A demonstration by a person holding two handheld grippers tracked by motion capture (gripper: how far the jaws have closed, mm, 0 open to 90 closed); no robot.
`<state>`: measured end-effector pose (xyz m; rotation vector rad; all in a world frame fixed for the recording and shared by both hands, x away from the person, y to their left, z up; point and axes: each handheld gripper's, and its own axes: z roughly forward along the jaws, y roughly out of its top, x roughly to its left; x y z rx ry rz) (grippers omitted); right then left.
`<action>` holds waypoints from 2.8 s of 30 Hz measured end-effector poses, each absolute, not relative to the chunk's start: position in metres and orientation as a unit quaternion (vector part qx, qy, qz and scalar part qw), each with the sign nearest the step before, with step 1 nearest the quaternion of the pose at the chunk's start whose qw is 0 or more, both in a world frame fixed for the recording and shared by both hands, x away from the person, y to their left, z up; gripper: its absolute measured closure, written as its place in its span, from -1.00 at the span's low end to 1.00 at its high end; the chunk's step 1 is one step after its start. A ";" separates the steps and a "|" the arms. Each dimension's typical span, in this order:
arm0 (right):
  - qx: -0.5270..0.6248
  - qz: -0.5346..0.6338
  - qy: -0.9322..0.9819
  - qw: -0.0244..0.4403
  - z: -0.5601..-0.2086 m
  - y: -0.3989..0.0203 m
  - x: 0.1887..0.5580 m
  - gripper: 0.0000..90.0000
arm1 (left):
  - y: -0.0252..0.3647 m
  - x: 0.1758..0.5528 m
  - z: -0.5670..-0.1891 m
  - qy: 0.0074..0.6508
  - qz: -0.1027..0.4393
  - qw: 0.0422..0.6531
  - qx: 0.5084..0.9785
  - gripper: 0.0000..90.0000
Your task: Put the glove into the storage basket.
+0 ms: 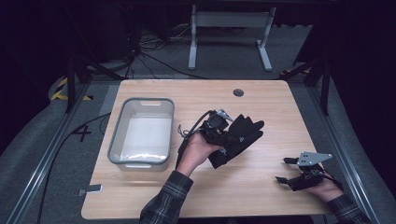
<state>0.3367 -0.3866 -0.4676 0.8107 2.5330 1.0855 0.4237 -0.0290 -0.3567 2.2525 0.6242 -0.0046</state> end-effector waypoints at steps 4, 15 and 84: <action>0.279 0.374 0.874 0.134 -0.468 -0.387 0.337 -0.65 | -0.020 0.425 -0.349 0.253 0.006 0.391 0.885 0.59; 0.279 0.374 0.874 0.134 -0.468 -0.387 0.337 -0.65 | 0.009 0.431 -0.331 0.278 0.028 0.397 0.875 0.59; 0.296 0.356 0.876 0.134 -0.469 -0.387 0.338 -0.99 | 0.211 0.446 -0.389 0.514 0.074 0.369 0.771 0.58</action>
